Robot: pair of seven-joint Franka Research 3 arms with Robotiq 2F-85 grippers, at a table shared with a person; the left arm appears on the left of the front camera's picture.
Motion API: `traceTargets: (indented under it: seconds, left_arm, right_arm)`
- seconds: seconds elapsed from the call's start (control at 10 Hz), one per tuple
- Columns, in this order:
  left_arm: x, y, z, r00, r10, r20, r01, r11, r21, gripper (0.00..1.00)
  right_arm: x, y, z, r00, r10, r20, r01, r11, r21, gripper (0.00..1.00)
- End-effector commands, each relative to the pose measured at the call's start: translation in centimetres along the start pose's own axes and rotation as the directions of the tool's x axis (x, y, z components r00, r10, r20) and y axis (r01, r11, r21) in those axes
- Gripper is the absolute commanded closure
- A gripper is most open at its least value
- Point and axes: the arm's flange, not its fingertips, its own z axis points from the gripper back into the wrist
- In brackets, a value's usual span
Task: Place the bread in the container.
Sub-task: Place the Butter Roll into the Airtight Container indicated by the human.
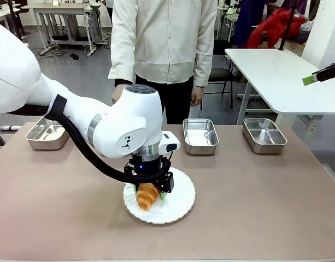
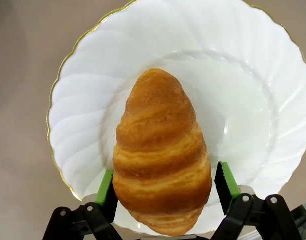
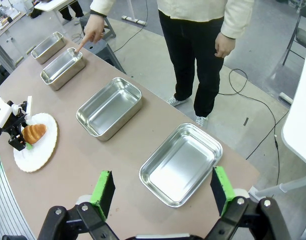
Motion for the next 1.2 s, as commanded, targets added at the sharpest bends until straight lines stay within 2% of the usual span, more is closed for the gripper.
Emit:
traceTargets:
  seconds: [0.0, 0.1, 0.2, 0.3, 0.8, 0.9, 1.1]
  left_arm:
    - [0.6, -0.3, -0.1, 1.000, 0.017, 0.008, -0.017, 0.999, 0.040, 0.24]
    - [0.7, -0.3, 0.0, 1.000, 0.019, 0.008, -0.019, 0.999, 0.049, 0.38]
    - [0.8, -0.2, -0.1, 1.000, 0.003, 0.026, -0.005, 0.998, 0.066, 0.43]
    - [0.9, -0.1, 0.0, 1.000, 0.008, 0.009, -0.008, 1.000, 0.025, 0.46]
    - [0.3, 0.1, 0.3, 1.000, -0.011, 0.009, 0.011, 1.000, 0.022, 0.46]
    - [0.3, 0.6, 3.9, 0.993, -0.019, 0.117, 0.015, 0.999, 0.040, 0.45]
    - [0.7, 2.2, 8.9, 0.981, 0.000, 0.193, -0.013, 0.998, 0.068, 0.45]
  right_arm:
    - [0.1, 0.0, 0.1, 1.000, 0.001, 0.006, -0.001, 1.000, 0.003, 0.00]
    - [0.1, 0.0, 0.1, 1.000, 0.001, 0.006, -0.001, 1.000, 0.003, 0.00]
    - [0.1, 0.0, 0.1, 1.000, 0.001, 0.006, -0.001, 1.000, 0.003, 0.00]
    - [0.1, 0.0, 0.1, 1.000, 0.001, 0.006, -0.001, 1.000, 0.003, 0.00]
    - [0.1, 0.0, 0.1, 1.000, 0.001, 0.006, -0.001, 1.000, 0.003, 0.00]
    - [0.1, 0.0, 0.1, 1.000, 0.001, 0.006, -0.001, 1.000, 0.003, 0.00]
    - [0.1, 0.0, 0.1, 1.000, 0.001, 0.006, -0.001, 1.000, 0.003, 0.00]
